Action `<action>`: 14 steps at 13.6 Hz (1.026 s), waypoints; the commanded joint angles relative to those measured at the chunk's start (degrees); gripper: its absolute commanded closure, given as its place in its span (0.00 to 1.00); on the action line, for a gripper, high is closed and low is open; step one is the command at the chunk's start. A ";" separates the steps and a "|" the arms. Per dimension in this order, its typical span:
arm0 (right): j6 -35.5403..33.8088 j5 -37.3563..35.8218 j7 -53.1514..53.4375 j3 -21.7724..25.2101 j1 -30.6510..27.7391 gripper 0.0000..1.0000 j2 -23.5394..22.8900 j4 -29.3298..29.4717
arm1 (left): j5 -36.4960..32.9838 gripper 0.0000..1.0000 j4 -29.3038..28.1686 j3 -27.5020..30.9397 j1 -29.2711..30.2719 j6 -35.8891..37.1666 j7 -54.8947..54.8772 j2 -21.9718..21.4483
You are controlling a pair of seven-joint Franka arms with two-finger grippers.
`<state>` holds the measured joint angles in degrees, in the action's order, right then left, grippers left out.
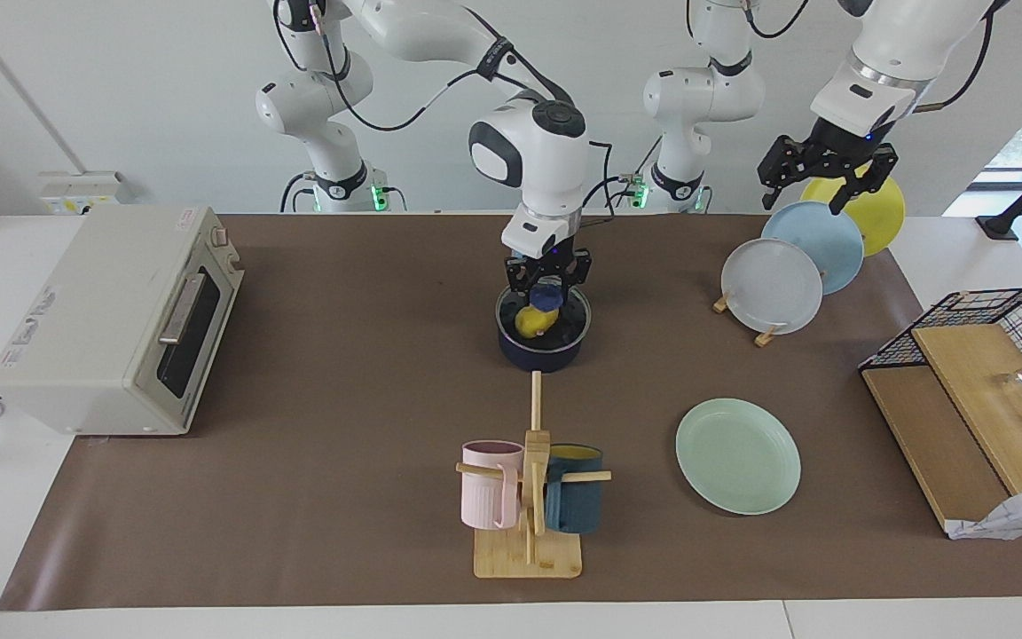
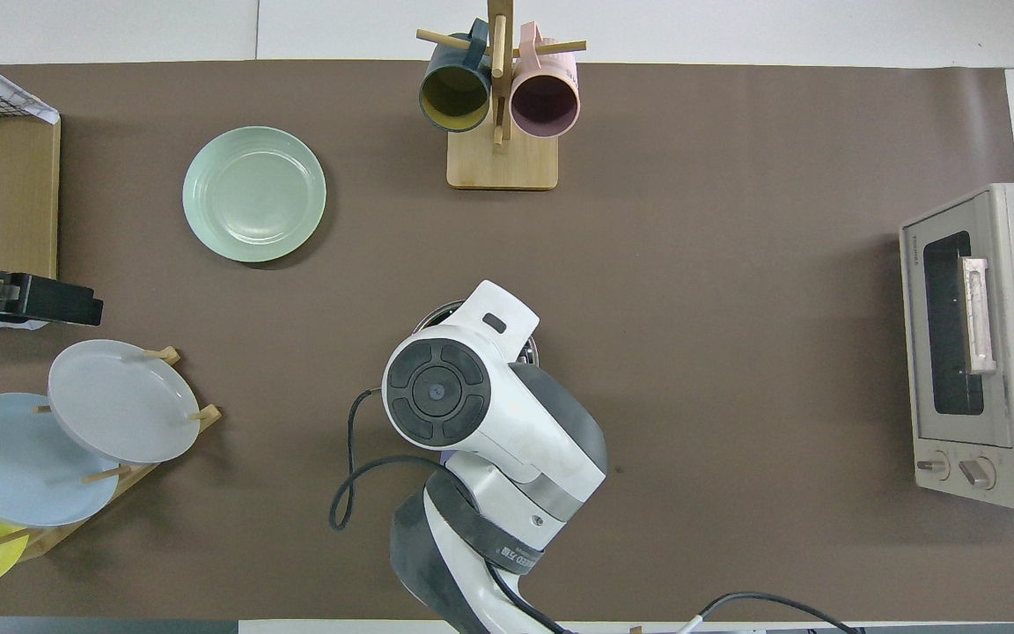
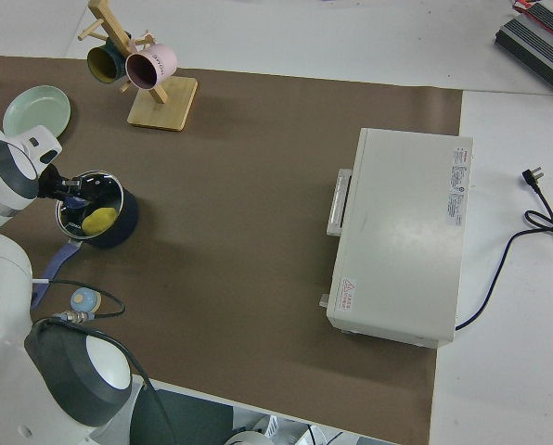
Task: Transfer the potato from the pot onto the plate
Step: 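Grasp the glass lid knob with the right gripper and lift it, then set the lid down by the oven while the left gripper reaches the pot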
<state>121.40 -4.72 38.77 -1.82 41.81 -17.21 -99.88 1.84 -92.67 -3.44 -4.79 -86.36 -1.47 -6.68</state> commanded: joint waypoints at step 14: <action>-5.68 1.65 -38.49 -0.11 -32.12 0.63 4.81 -3.17 | 2.81 0.00 -9.61 0.01 -21.46 -18.29 25.80 3.95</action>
<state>112.12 -3.77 1.81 -1.01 11.44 -15.78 -96.62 4.16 -99.11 -4.28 -22.01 -100.73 19.99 -2.33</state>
